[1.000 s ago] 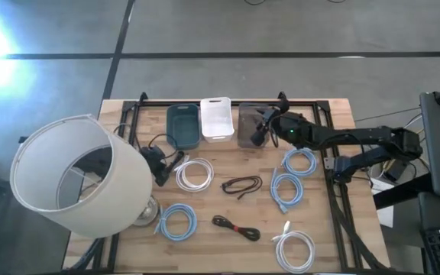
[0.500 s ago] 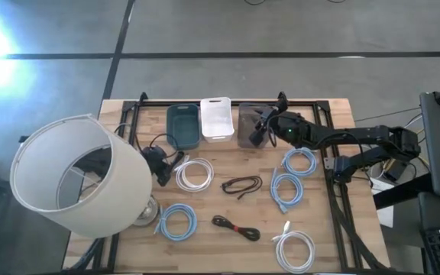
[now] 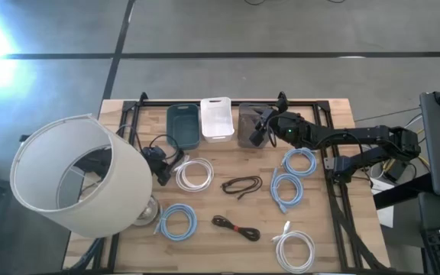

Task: Pick & Place USB Port
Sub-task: Put the top left black USB cable into the blue bin

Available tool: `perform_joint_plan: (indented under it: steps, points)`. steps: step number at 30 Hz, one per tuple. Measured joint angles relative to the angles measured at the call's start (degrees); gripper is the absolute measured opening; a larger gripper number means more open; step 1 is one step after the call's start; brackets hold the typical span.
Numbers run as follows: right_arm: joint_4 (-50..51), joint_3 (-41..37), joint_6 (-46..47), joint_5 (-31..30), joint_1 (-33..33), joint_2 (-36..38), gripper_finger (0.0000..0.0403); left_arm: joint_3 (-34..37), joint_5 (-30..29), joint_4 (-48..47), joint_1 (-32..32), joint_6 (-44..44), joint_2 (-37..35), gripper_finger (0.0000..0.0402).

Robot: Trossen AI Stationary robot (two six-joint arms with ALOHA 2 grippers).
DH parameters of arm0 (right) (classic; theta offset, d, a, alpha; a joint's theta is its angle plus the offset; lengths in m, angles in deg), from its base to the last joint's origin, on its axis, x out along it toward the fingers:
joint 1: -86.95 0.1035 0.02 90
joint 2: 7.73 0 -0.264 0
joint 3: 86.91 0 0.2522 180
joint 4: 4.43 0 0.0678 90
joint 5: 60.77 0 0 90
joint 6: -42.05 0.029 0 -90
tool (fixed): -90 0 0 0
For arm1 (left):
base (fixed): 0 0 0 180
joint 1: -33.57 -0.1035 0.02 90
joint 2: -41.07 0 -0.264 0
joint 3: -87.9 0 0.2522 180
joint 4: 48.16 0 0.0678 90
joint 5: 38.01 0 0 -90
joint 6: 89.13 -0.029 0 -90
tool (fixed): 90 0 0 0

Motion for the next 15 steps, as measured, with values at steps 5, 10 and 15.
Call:
perform_joint_plan:
  steps: [5, 10, 15]
  points:
    - [0.0, 0.0, 0.0, 0.0, 0.0, 0.0, 0.0129, 0.9, -0.8, 0.8, 0.0, 0.1, 0.4, 0.0104]
    - [0.0, 0.0, 0.0, 0.0, 0.0, 0.0, 0.0127, 0.7, -0.8, 0.9, 0.0, -0.5, 0.4, 0.0054]
    - [0.0, -0.1, 0.0, 0.0, 0.0, 0.0, 0.0121, -0.2, -1.5, 1.2, 0.0, -0.7, 0.1, 0.0011]
